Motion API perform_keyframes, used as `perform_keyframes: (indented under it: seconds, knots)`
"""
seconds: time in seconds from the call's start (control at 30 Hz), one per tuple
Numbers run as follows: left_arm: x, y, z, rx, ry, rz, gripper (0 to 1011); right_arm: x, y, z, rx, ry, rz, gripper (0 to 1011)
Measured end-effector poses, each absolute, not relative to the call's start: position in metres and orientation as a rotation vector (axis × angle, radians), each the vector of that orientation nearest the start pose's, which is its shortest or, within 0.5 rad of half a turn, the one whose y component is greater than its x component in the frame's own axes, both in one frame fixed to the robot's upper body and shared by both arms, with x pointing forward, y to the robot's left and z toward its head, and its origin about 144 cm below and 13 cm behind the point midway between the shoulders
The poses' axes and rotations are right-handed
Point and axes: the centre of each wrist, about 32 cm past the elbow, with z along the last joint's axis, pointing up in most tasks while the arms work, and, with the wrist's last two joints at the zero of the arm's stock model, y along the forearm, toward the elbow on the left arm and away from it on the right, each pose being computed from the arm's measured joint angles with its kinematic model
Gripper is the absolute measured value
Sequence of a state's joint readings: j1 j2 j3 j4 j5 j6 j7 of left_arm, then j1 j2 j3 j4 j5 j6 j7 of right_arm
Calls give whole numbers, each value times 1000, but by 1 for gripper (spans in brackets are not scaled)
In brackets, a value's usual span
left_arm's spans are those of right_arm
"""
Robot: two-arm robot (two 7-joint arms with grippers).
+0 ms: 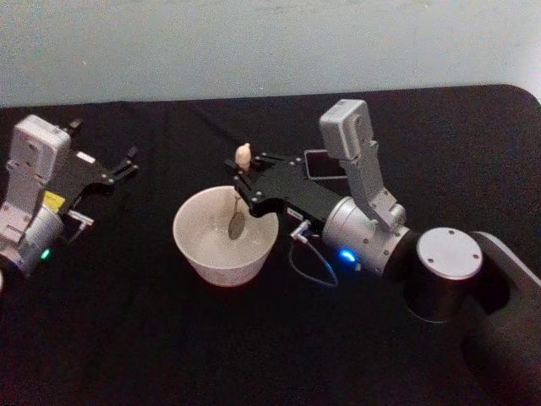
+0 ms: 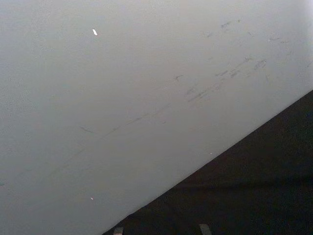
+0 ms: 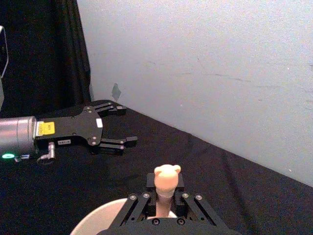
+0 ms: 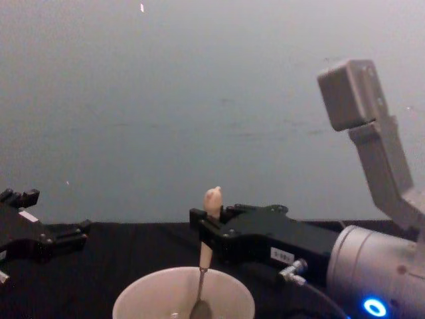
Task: Pick up the stirring spoon with one hand, stir inside the cup, then place it back in its original position.
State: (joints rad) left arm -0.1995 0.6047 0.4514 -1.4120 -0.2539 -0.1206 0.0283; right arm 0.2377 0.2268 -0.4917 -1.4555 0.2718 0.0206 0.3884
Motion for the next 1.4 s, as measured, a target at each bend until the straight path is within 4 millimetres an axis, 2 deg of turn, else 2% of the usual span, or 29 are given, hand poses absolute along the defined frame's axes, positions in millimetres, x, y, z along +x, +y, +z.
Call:
perform_keyframes:
  seconds: [0.8, 1.1, 1.4]
  knots:
    - [489, 310, 1140, 304, -285, 1248, 1001, 460, -172, 1164, -39, 32, -662, 188]
    - [489, 310, 1140, 304, -285, 1248, 1001, 456, -165, 1165, -27, 25, -635, 188]
    - [489, 310, 1140, 305, -285, 1248, 1001, 463, -148, 1163, -33, 7, -623, 188]
